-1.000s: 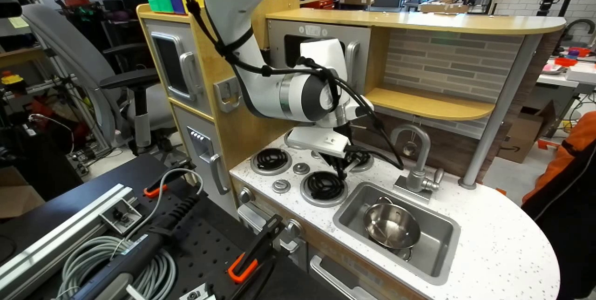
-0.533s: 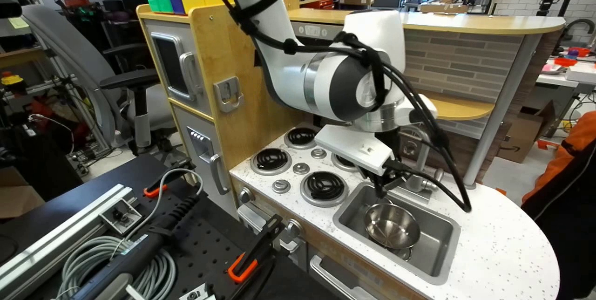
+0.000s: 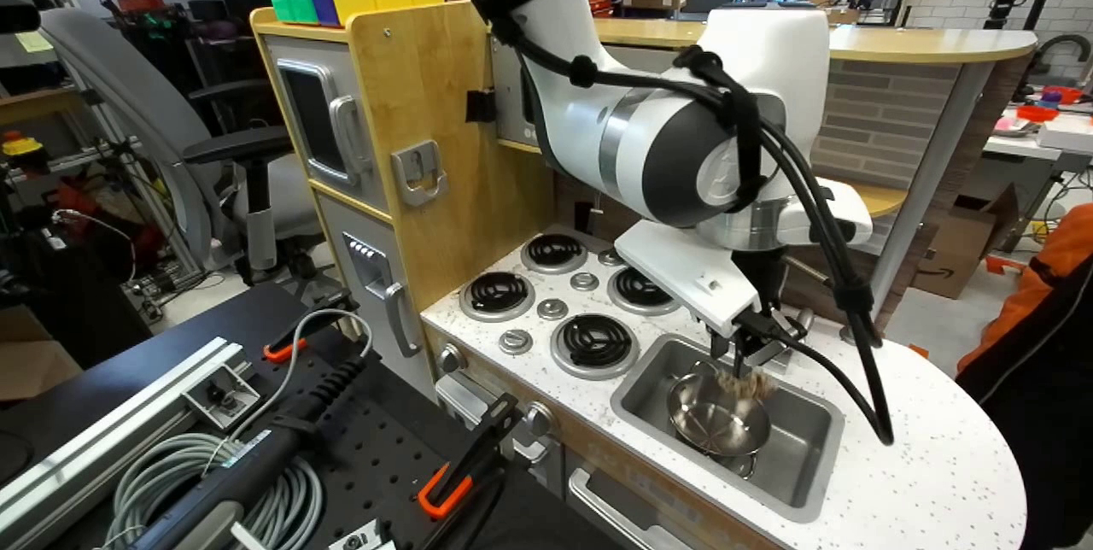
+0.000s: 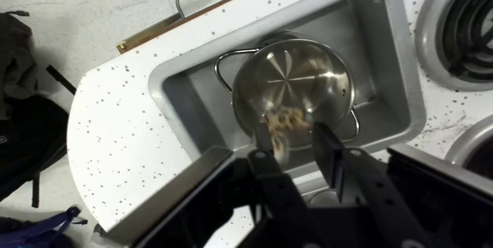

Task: Put the frog toy inside the pot in the sink

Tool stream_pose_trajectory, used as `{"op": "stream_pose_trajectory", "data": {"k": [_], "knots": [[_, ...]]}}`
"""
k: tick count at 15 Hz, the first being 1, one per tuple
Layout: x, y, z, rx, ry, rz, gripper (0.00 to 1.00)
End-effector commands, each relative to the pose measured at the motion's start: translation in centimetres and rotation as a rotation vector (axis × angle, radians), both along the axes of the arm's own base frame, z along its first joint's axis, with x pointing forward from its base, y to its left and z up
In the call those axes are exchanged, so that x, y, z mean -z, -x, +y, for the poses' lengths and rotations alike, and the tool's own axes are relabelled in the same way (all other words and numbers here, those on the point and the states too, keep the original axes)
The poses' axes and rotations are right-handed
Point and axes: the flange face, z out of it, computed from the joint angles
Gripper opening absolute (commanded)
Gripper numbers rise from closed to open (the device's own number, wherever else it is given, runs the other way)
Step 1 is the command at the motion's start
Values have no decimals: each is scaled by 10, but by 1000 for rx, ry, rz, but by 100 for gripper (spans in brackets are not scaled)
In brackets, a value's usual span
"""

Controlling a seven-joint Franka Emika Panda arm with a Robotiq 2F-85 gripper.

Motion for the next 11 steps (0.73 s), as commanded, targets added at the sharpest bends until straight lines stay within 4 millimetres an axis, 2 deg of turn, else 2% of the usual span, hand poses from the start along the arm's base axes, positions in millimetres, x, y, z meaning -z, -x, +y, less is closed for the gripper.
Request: {"op": "stream_pose_trajectory", "data": {"k": [1,3,5,6,8,9,11], "knots": [[-22,-7,7,3,-86,-31,66],[-42,2,22,-31,-162,-36,79],[-68,23,39,-109,-242,-22,95],[-80,33,45,-146,-279,-21,99],[-94,57,50,-155,-319,116,100],[-70,24,44,-138,-289,34,99],[-89,43,48,-144,-313,88,100]]}}
